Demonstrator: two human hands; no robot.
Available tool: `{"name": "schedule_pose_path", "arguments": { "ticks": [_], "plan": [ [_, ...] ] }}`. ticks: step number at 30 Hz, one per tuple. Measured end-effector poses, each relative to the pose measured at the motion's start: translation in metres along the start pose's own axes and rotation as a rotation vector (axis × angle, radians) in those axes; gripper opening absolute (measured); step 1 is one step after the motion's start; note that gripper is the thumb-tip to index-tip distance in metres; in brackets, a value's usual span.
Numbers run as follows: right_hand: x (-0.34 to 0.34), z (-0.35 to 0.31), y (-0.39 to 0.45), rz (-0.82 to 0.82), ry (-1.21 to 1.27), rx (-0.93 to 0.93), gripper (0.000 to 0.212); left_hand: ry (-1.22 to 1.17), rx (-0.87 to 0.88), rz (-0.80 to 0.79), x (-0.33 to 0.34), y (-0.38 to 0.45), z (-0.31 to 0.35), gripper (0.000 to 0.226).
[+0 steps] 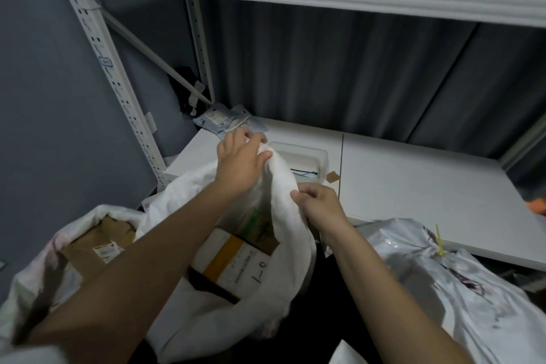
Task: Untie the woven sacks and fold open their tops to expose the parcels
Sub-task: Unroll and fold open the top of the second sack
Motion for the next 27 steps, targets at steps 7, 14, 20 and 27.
{"name": "schedule_pose_path", "arguments": {
  "ticks": [7,14,20,27],
  "plan": [
    [0.041,-0.001,0.017,-0.296,0.794,0.137,0.036,-0.864,-0.417,-0.191,0.027,-0.069,0.013,0.017],
    [0.019,0.007,-0.020,0.133,0.103,-0.185,0.019,-0.853,-0.506,-0.044,0.042,-0.056,-0.013,0.036],
    [0.029,0.016,-0.017,-0.068,0.442,-0.057,0.023,-0.929,-0.419,-0.331,0.049,-0.069,0.006,0.052],
    [0.009,0.029,-0.026,0.358,0.115,-0.079,0.010,-0.814,-0.389,-0.186,0.044,-0.086,-0.005,0.039]
  ]
}}
Point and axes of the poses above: each hand's wrist, its own y-axis towards the middle knuckle, its own x-axis out of the palm, z = x × y, the point moved 8 cm from there along y, towards the middle knuckle, and after that the axes turned 15 degrees about -y, right-handed, at the moved point
